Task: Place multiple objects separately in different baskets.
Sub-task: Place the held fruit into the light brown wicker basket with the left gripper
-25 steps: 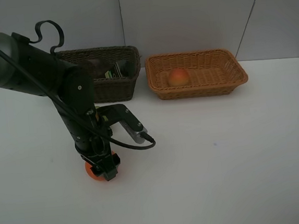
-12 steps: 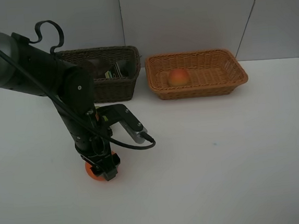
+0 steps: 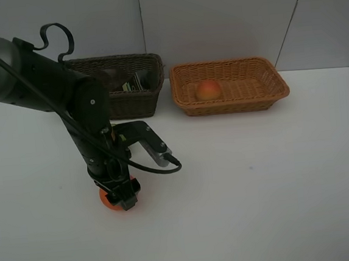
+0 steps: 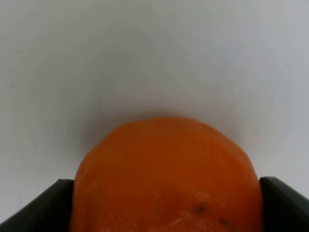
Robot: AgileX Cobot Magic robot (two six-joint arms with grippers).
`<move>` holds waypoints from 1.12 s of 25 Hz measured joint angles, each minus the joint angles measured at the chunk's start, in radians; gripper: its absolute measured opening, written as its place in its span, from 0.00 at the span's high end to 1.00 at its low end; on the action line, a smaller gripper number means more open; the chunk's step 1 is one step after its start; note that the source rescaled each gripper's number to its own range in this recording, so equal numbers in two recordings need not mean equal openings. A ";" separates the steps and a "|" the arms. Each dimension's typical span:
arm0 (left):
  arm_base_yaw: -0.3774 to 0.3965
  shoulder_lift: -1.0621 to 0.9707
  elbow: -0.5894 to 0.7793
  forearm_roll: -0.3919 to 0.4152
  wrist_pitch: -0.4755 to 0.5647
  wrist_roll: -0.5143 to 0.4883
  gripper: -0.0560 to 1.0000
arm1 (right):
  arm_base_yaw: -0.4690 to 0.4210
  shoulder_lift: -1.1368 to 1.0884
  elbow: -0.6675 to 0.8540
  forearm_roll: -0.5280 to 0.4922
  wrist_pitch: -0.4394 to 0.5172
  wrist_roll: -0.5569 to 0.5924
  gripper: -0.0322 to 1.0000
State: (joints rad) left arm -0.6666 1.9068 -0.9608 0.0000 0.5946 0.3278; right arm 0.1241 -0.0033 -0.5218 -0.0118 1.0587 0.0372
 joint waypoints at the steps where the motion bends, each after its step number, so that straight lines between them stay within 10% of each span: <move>1: 0.000 -0.010 0.000 0.000 0.000 -0.003 0.07 | 0.000 0.000 0.000 0.000 0.000 0.000 0.03; 13: 0.060 -0.074 -0.365 0.021 0.237 -0.405 0.07 | 0.000 0.000 0.000 0.000 0.000 0.000 0.03; 28: 0.345 -0.074 -0.538 0.037 0.127 -0.654 0.07 | 0.000 0.000 0.000 0.000 0.000 0.000 0.03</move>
State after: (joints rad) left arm -0.3213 1.8329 -1.4993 0.0368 0.7212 -0.3264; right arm 0.1241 -0.0033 -0.5218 -0.0114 1.0587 0.0372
